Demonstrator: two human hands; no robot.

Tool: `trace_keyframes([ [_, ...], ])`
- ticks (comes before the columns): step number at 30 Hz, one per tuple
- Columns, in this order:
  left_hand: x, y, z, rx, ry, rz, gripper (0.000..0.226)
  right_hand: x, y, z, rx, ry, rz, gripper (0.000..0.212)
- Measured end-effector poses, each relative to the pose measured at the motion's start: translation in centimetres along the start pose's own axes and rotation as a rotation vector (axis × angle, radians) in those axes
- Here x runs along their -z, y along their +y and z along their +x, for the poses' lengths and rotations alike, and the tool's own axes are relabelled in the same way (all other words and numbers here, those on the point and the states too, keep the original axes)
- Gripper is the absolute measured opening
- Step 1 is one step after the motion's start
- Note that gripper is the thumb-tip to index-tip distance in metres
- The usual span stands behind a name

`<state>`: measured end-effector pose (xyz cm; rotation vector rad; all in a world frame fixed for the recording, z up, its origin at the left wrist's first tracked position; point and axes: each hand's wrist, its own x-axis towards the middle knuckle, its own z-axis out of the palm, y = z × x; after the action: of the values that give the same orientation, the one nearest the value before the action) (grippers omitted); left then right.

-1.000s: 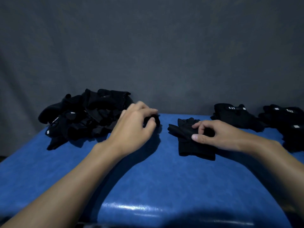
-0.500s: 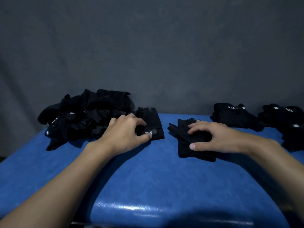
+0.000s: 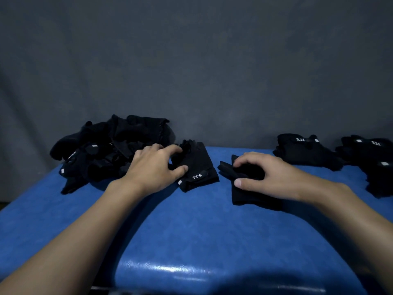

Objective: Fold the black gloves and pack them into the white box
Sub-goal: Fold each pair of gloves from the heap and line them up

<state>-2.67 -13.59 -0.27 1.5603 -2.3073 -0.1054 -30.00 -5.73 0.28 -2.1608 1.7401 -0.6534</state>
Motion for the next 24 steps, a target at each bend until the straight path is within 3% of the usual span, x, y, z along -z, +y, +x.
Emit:
trace_keyframes([
  [4, -0.2, 0.3, -0.1, -0.035, -0.01, 0.033, 0.057, -0.5, -1.2, 0.1, 0.017, -0.004, -0.014, 0.039],
  [12, 0.5, 0.9, -0.3, -0.187, 0.112, -0.153, 0.072, -0.7, -1.5, 0.2, 0.011, 0.025, 0.008, 0.037],
  [16, 1.6, 1.9, -0.9, -0.331, 0.277, -0.374, 0.065, -0.7, -1.6, 0.3, 0.04, 0.095, 0.161, 0.054],
  [24, 3.2, 4.2, -2.1, -0.483, 0.388, -0.619, 0.057, 0.5, -3.5, 0.1, 0.126, 0.185, 0.452, 0.026],
])
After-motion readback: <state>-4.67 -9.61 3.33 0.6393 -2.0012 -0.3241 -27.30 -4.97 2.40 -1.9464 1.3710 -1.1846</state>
